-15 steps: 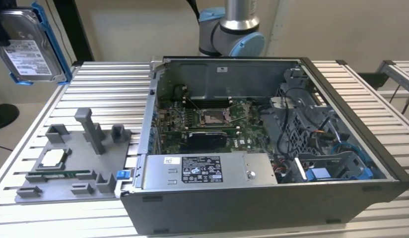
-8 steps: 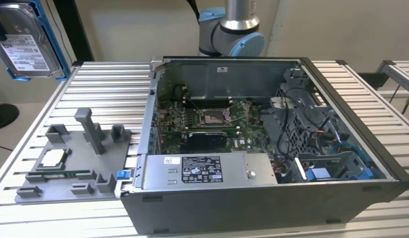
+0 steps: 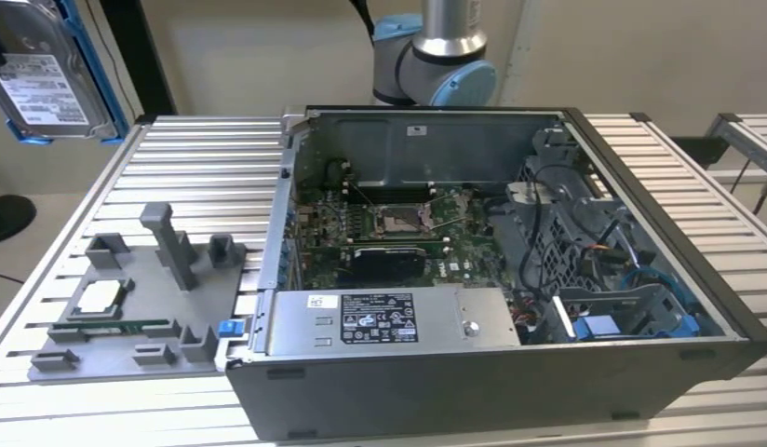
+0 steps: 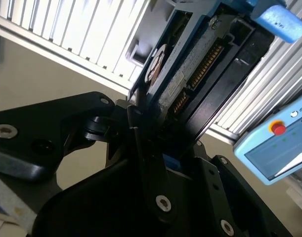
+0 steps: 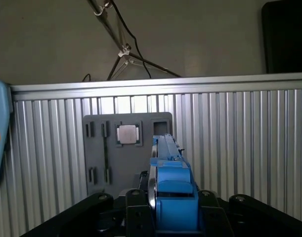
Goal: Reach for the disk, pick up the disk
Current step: 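Pick up the disk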
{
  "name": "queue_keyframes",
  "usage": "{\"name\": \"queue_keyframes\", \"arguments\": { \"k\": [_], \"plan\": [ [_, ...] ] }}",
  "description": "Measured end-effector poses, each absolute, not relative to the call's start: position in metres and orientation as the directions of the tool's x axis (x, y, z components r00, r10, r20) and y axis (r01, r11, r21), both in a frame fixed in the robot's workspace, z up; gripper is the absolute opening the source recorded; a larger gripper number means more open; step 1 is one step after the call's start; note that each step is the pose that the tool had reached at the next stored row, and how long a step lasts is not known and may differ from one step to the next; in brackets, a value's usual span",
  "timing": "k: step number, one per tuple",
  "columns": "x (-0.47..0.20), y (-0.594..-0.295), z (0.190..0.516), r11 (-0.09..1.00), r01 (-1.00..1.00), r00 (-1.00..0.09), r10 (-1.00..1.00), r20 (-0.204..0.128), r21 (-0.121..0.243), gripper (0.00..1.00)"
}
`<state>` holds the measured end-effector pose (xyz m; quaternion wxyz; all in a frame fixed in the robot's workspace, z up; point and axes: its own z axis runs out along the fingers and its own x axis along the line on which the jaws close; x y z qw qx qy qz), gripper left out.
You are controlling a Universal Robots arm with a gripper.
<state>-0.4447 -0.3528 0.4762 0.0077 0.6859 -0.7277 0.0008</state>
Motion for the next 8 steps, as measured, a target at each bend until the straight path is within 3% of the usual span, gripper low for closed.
{"name": "queue_keyframes", "arguments": {
  "k": [8],
  "plan": [
    [-0.4447, -0.3528, 0.4859, 0.059, -0.998, -0.059, -0.998, 0.012, 0.010, 0.00]
  ]
}}
